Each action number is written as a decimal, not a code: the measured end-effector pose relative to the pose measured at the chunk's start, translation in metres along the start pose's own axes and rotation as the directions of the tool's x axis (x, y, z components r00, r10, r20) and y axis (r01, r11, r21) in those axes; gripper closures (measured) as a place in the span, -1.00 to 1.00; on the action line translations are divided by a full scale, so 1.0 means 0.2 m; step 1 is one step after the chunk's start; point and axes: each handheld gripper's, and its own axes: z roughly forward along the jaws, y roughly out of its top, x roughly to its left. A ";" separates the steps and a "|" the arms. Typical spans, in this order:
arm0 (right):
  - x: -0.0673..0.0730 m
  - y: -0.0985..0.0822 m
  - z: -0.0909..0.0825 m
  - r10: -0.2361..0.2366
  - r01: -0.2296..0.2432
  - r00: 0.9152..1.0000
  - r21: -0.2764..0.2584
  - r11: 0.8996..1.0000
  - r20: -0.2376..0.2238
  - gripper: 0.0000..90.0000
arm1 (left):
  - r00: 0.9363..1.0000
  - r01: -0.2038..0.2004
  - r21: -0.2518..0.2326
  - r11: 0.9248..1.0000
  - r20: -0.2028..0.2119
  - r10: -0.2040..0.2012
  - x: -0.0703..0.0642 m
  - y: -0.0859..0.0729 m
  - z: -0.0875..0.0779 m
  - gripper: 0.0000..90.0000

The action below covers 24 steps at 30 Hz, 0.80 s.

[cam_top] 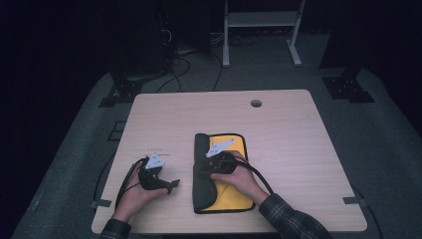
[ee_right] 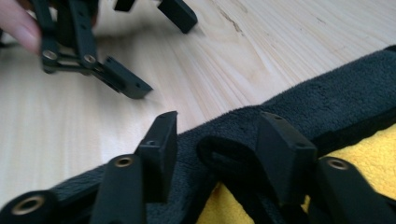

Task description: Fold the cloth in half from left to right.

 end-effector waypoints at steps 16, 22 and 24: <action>-0.06 -0.04 0.01 0.072 -0.072 0.997 -0.019 0.997 -0.010 0.64 | 1.000 -0.002 0.001 1.000 0.001 0.002 0.00 0.00 0.00 -1.00; -0.08 -0.02 -0.04 0.107 -0.108 0.994 -0.059 0.992 -0.026 0.61 | 1.000 -0.001 0.001 1.000 0.000 0.001 0.00 0.00 0.00 -1.00; -0.08 -0.02 -0.05 0.107 -0.109 0.994 -0.067 0.992 -0.027 0.61 | 1.000 0.000 0.000 1.000 0.001 0.000 0.00 0.00 0.00 -1.00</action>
